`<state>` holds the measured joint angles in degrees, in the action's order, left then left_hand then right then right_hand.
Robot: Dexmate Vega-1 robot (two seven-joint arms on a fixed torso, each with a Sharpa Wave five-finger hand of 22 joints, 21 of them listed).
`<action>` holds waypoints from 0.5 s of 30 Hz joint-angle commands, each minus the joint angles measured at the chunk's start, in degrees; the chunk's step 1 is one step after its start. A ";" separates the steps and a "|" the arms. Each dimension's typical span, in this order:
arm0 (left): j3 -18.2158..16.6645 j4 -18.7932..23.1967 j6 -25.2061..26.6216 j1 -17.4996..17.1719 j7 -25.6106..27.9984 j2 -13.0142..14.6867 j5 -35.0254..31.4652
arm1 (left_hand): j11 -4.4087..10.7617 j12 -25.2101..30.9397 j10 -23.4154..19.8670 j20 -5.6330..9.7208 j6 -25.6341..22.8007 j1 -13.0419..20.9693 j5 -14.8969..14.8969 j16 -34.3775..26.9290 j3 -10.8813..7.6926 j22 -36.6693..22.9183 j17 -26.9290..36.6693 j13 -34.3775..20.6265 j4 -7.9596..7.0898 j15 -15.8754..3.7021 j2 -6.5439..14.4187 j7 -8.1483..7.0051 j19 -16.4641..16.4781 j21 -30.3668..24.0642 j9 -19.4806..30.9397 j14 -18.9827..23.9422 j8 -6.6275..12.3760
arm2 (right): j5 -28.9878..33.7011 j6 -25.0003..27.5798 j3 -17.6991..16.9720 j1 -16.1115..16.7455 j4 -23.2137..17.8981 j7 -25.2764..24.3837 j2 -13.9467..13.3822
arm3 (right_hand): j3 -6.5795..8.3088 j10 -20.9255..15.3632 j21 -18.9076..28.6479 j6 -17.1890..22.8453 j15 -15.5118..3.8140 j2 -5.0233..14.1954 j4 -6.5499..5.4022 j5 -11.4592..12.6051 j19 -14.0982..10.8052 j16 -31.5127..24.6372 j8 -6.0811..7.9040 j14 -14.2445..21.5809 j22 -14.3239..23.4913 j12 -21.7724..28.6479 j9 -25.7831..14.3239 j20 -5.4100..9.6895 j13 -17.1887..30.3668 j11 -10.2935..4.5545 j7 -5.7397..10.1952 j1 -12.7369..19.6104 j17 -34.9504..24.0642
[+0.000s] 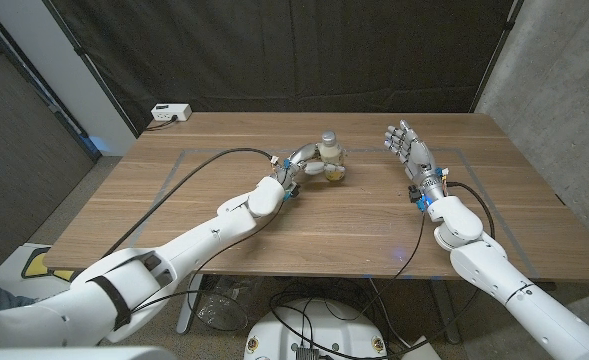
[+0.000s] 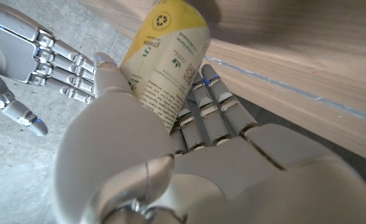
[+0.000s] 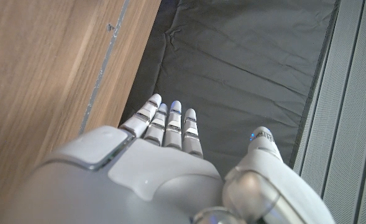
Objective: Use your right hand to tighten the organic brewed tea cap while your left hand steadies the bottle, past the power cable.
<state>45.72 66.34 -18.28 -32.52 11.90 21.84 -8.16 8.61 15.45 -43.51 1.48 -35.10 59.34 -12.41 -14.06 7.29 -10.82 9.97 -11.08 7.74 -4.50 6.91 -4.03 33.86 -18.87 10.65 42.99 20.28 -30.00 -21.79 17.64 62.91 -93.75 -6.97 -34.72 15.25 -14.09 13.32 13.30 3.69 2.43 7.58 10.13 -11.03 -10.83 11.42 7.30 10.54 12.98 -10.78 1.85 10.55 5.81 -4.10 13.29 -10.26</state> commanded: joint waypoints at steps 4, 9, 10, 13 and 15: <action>-4.82 31.42 31.71 -2.15 -16.15 11.11 9.40 | -2.20 -0.35 -1.06 -0.37 -3.84 1.49 0.85 0.13 -2.02 -0.12 0.30 -0.19 -1.05 -2.29 2.89 3.47 1.65 -0.72 0.21 1.81 -0.31 | 4.43 0.01 1.07 0.40 -2.78 -1.66 -0.54 | 0.00 -0.65 0.09 0.82 0.03 -0.02 -0.04 -0.07 -0.47 0.07 0.14 0.38 0.08 0.00 -0.18 -0.09 0.10 -0.03 0.38 0.52 -0.09; -4.69 33.69 33.81 -1.46 -17.52 12.82 9.91 | -2.50 -0.52 -1.26 -0.65 -3.81 1.41 1.01 0.28 -2.40 -0.14 0.33 -0.21 -1.32 -1.80 3.21 4.31 1.80 -0.79 0.23 2.19 -0.61 | 5.73 0.25 1.71 0.42 -3.96 -1.78 -0.65 | -0.01 -0.79 -0.11 1.28 0.12 0.01 -0.03 -0.07 -0.12 0.15 0.29 0.29 0.08 0.01 -0.20 -0.22 0.11 -0.14 1.10 0.57 -0.09; -4.72 33.59 33.58 -1.38 -17.73 12.92 10.24 | -2.50 -0.54 -1.28 -0.65 -3.78 1.39 1.03 0.35 -2.43 -0.14 0.33 -0.21 -1.35 -1.67 3.22 4.32 1.80 -0.79 0.23 2.12 -0.66 | 6.13 0.08 1.93 0.31 -4.01 -1.72 -0.60 | -0.02 -0.79 -0.20 1.46 0.13 0.03 -0.04 -0.08 0.04 0.22 0.34 0.14 0.08 0.00 -0.21 -0.28 0.11 -0.13 1.57 0.57 -0.10; -4.69 33.65 33.55 -1.30 -18.18 13.31 10.89 | -2.73 -0.72 -1.05 -0.75 -3.61 1.30 1.08 0.50 -2.53 -0.14 0.34 -0.22 -1.47 -1.54 3.25 4.38 1.77 -0.78 0.24 2.04 -0.85 | 6.39 0.61 2.51 0.04 -4.74 -1.53 -0.43 | -0.09 -0.71 -0.53 2.28 0.37 0.07 -0.11 -0.09 0.71 0.44 0.60 -0.46 0.10 -0.08 -0.23 -0.45 0.12 -0.39 2.60 0.50 -0.14; -4.75 33.66 33.45 -1.39 -18.64 13.61 11.58 | -2.72 -0.76 -1.06 -0.76 -3.63 1.24 1.11 0.55 -2.57 -0.14 0.34 -0.23 -1.54 -1.46 3.27 4.45 1.76 -0.78 0.24 2.04 -0.89 | 7.24 0.63 2.98 -0.33 -5.00 -1.30 -0.52 | -0.24 -0.37 -1.31 2.89 0.91 0.23 -0.35 -0.11 2.58 0.79 0.70 -1.95 0.12 -0.25 -0.27 -0.98 0.15 -0.60 3.30 0.20 -0.24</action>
<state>41.86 91.26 7.16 -34.24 -2.14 31.32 -0.07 6.42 14.81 -44.31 0.71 -35.89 59.31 -11.43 -13.64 7.06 -10.81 10.03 -11.07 7.97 -4.91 6.94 -2.57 35.11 -19.29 10.81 44.64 19.46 -25.38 -21.66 18.95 63.23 -96.77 -8.39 -35.25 15.25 -14.58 12.59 15.60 4.12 2.43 7.58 10.13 -9.95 -10.36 11.66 6.54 10.54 12.98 -10.77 1.15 10.54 5.67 -1.81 13.29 -10.25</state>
